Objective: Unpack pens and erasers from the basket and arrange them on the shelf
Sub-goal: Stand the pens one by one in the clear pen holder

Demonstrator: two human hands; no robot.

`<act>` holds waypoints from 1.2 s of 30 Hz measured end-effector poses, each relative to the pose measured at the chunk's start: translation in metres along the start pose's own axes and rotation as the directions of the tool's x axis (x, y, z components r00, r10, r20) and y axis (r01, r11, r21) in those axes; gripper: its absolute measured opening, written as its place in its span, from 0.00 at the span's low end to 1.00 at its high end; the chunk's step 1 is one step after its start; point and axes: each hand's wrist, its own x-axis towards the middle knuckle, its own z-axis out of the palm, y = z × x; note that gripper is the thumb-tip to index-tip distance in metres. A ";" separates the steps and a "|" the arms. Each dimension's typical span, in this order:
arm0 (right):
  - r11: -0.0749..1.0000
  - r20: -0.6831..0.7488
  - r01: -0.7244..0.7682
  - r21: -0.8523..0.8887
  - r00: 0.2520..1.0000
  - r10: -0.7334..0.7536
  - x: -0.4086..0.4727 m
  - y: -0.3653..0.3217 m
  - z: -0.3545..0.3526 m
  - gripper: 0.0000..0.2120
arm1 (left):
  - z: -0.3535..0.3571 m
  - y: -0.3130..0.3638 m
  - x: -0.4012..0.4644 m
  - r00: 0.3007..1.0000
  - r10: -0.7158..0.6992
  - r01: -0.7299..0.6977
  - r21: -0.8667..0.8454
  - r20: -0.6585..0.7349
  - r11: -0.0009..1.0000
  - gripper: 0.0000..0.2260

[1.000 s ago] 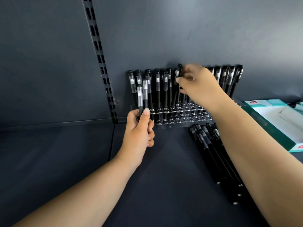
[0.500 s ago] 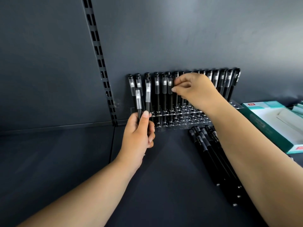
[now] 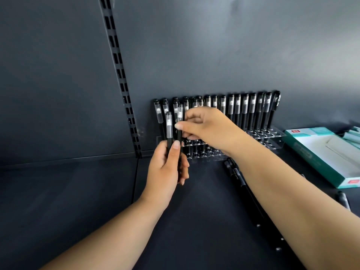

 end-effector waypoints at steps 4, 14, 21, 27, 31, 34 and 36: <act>0.985 -0.021 -0.033 0.172 0.999 0.037 0.001 -0.003 -0.016 0.04 | 0.000 -0.002 0.002 0.999 -0.023 0.023 0.003 -0.025 1.000 0.09; 0.980 -0.555 0.110 0.165 0.832 0.000 0.009 0.012 -0.061 0.07 | 0.000 -0.006 0.008 0.997 -0.076 0.075 -0.040 -0.028 0.996 0.09; 0.994 -0.560 -0.004 -0.113 0.826 -0.061 0.016 0.029 -0.052 0.06 | -0.002 -0.014 0.008 0.994 0.098 -0.104 0.128 0.053 0.986 0.11; 0.979 -0.483 0.006 -0.203 0.869 -0.105 0.014 0.026 -0.048 0.07 | -0.001 -0.017 0.009 0.990 0.122 -0.129 0.105 0.071 0.986 0.11; 0.962 -0.422 -0.047 -0.269 0.904 -0.074 0.015 0.030 -0.040 0.10 | -0.001 -0.017 0.009 0.991 0.114 -0.122 0.106 0.077 0.987 0.12; 0.939 -0.337 -0.096 -0.330 0.941 -0.023 0.016 0.036 -0.038 0.07 | 0.000 -0.016 0.009 0.992 0.103 -0.111 0.107 0.072 0.988 0.13; 0.915 -0.297 -0.117 -0.387 0.955 -0.004 0.017 0.040 -0.036 0.11 | 0.000 -0.015 0.008 0.993 0.094 -0.101 0.103 0.064 0.990 0.13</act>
